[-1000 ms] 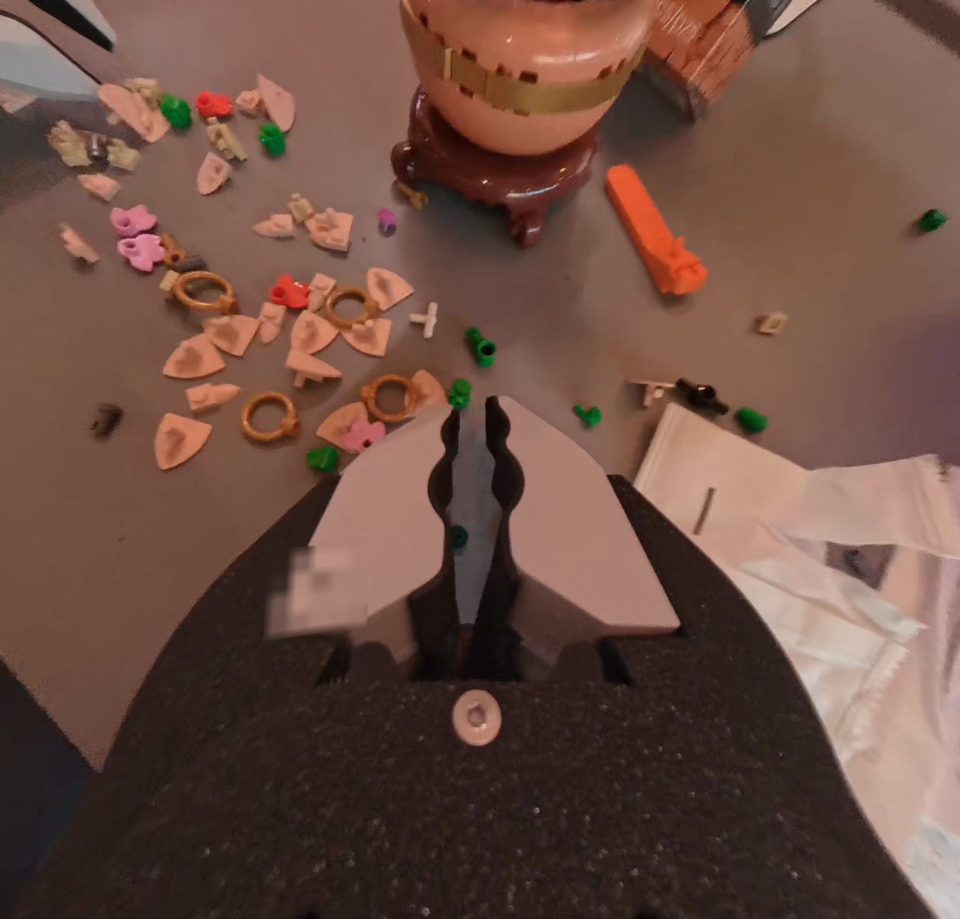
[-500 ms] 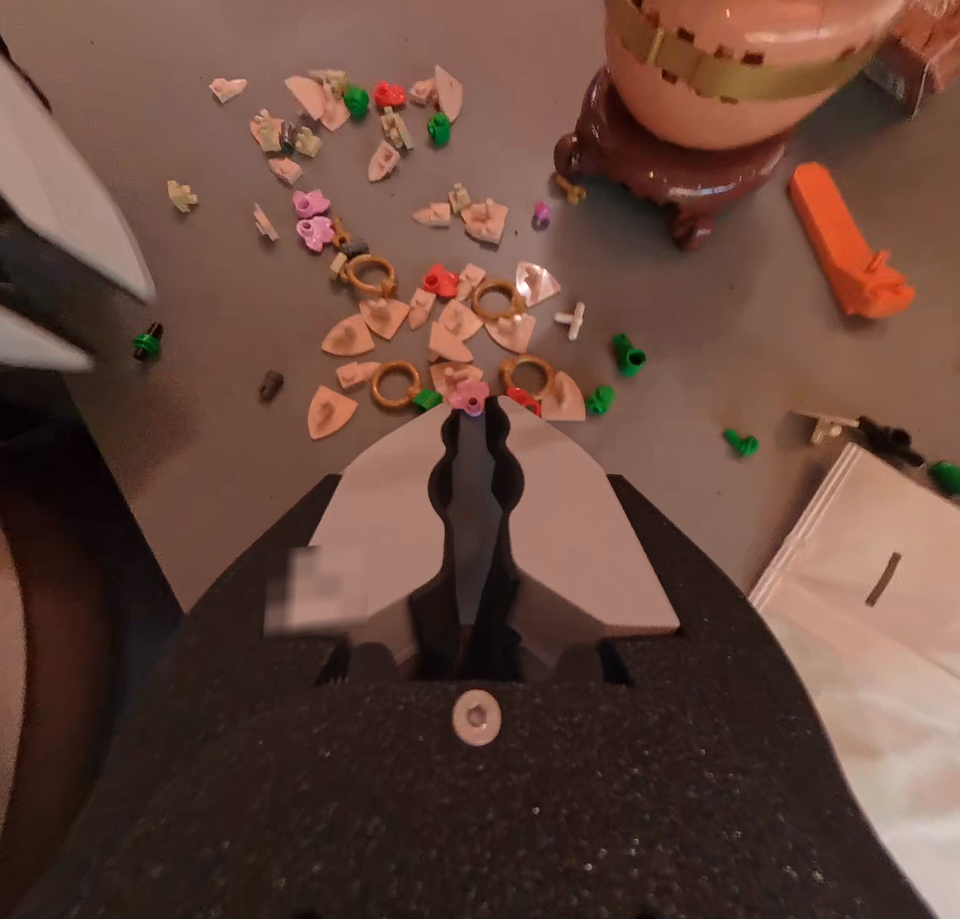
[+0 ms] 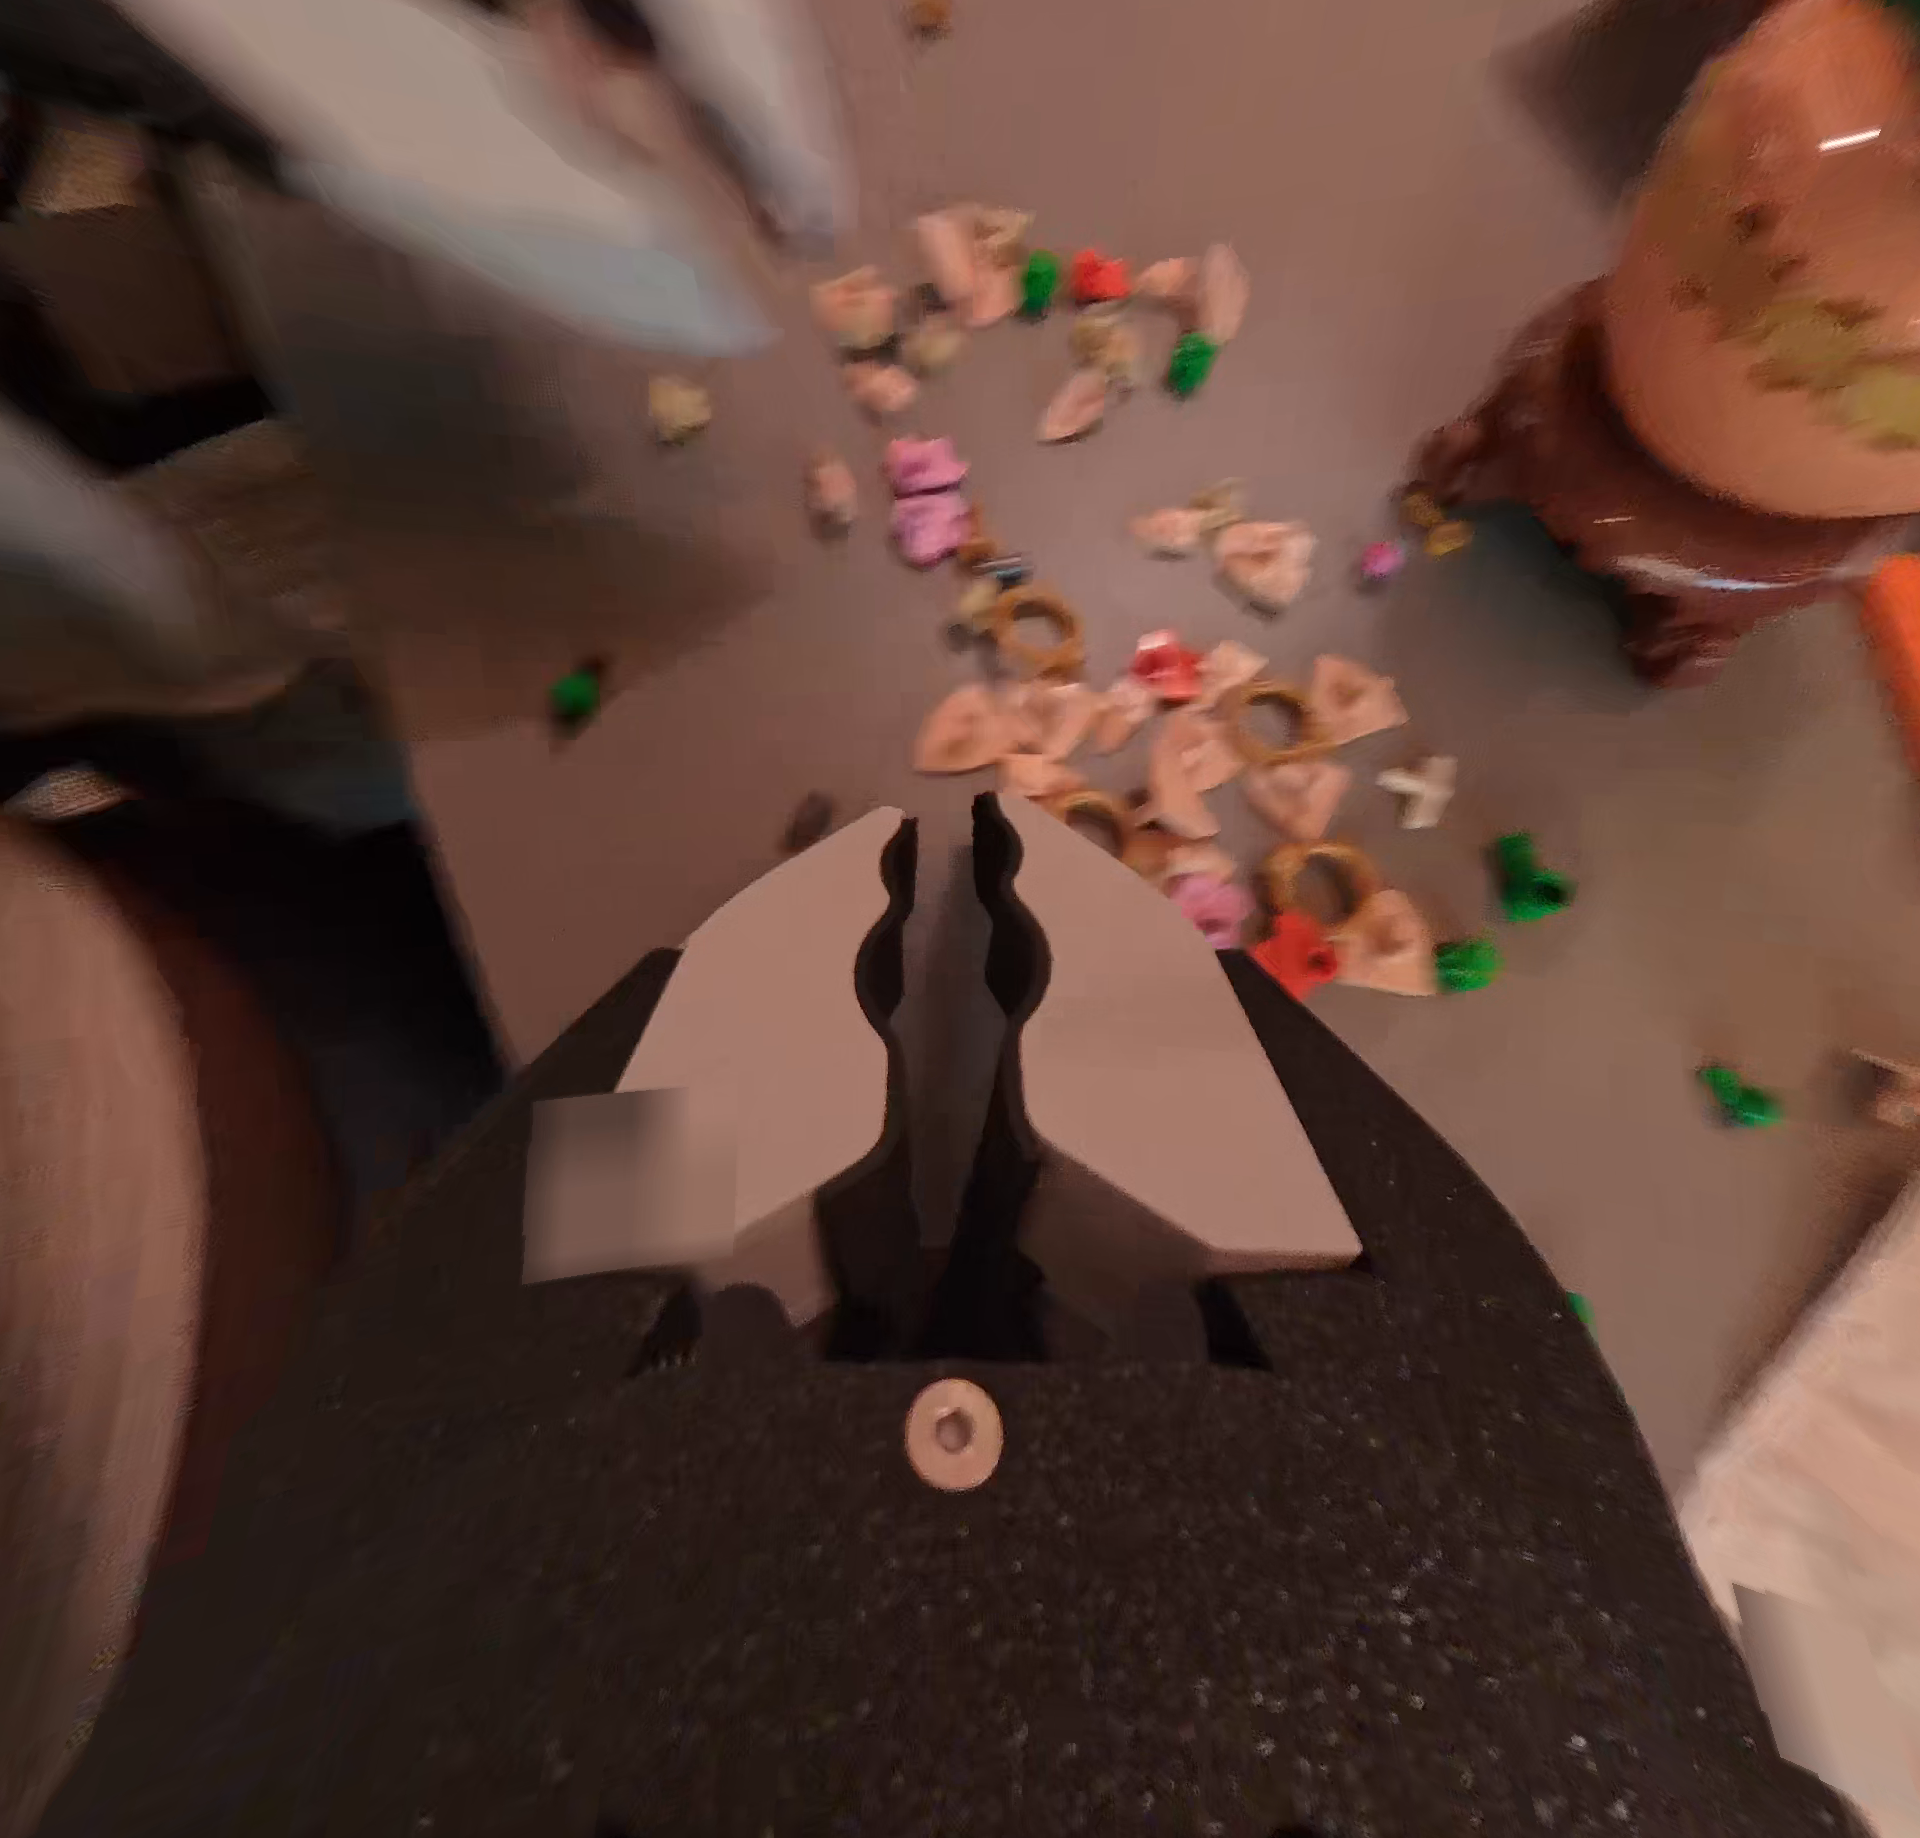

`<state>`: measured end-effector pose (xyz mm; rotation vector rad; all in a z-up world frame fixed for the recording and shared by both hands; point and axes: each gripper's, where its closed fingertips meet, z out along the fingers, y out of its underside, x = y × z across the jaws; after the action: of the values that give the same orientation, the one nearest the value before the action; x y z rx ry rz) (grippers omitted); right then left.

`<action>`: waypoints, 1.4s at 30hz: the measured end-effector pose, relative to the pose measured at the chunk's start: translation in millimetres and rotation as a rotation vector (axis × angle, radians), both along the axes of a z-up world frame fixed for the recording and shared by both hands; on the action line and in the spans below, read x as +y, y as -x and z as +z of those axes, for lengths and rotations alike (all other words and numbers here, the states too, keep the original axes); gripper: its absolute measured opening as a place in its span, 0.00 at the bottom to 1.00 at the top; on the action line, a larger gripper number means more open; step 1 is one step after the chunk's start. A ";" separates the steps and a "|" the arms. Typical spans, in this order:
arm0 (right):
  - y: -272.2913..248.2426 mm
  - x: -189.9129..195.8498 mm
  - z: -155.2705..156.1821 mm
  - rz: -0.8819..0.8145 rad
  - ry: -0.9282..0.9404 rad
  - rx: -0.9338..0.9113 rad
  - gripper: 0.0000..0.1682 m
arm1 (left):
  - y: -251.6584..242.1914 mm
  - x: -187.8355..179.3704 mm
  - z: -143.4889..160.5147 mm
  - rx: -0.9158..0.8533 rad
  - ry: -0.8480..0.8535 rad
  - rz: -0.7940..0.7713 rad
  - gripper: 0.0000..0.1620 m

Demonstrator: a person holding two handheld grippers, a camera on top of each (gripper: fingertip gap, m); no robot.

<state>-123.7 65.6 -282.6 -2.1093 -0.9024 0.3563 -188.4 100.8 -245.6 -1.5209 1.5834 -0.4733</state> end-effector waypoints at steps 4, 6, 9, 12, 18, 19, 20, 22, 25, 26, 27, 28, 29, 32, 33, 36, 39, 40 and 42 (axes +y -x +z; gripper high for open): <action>-6.1 9.7 4.2 -0.011 -0.019 -0.039 0.06 | -3.4 -70.7 -3.4 -0.023 0.251 -0.255 0.09; -8.6 -0.1 6.3 0.032 -0.006 -0.033 0.06 | -7.9 -76.7 -22.2 0.074 0.215 -0.256 0.08; -42.1 -12.9 8.8 -0.018 0.006 -0.098 0.06 | -15.6 -48.3 -37.4 0.122 0.110 -0.132 0.05; -90.7 -33.4 10.2 -0.132 0.106 -0.122 0.06 | -12.7 -10.8 -36.2 0.125 0.049 0.013 0.05; -146.7 -42.3 -2.8 -0.369 0.226 -0.122 0.06 | 34.2 34.0 -4.7 0.073 0.004 0.210 0.06; -142.7 -34.3 -1.7 -0.374 0.199 -0.089 0.06 | 45.1 40.7 -5.1 0.083 0.000 0.251 0.06; -135.2 -27.9 -2.4 -0.358 0.194 -0.065 0.06 | 54.7 46.5 -6.5 0.096 -0.013 0.289 0.06; -112.2 -13.2 -2.5 -0.301 0.178 -0.021 0.05 | 67.2 51.4 -10.8 0.131 -0.040 0.328 0.07; -102.0 1.6 2.5 -0.256 0.102 -0.079 0.06 | 72.6 51.9 -15.1 0.169 -0.079 0.351 0.08; -112.5 4.5 7.1 -0.283 0.073 -0.097 0.06 | 72.8 51.4 -15.8 0.171 -0.086 0.354 0.08; -124.6 4.7 10.7 -0.314 0.072 -0.090 0.05 | 72.6 50.7 -16.7 0.170 -0.088 0.352 0.09; -136.8 1.5 12.1 -0.343 0.098 -0.075 0.05 | 72.6 50.8 -17.3 0.167 -0.091 0.353 0.09; -148.4 -3.7 11.9 -0.367 0.134 -0.064 0.05 | 73.0 52.0 -17.7 0.163 -0.096 0.359 0.09; -163.3 -14.4 8.6 -0.384 0.180 -0.072 0.05 | 74.8 57.3 -18.5 0.159 -0.123 0.370 0.10; -162.5 -14.1 6.7 -0.385 0.177 -0.074 0.05 | 74.8 60.4 -16.9 0.152 -0.134 0.379 0.10; -143.7 -3.0 -0.2 -0.363 0.174 -0.037 0.05 | 68.7 63.7 -10.9 0.118 -0.134 0.373 0.10; -109.7 11.2 -3.1 -0.271 0.175 0.024 0.05 | 64.7 65.3 -8.3 0.121 -0.156 0.363 0.10; -105.5 11.9 -1.3 -0.247 0.165 0.010 0.05 | 64.5 65.3 -9.1 0.132 -0.164 0.356 0.11; -115.7 6.1 11.2 -0.252 0.118 -0.005 0.05 | 65.8 65.7 -9.7 0.142 -0.183 0.355 0.11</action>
<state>-8.0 71.7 -271.4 -2.3012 -0.6215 0.2787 -254.1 166.5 -255.3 -1.6752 1.3775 -0.0208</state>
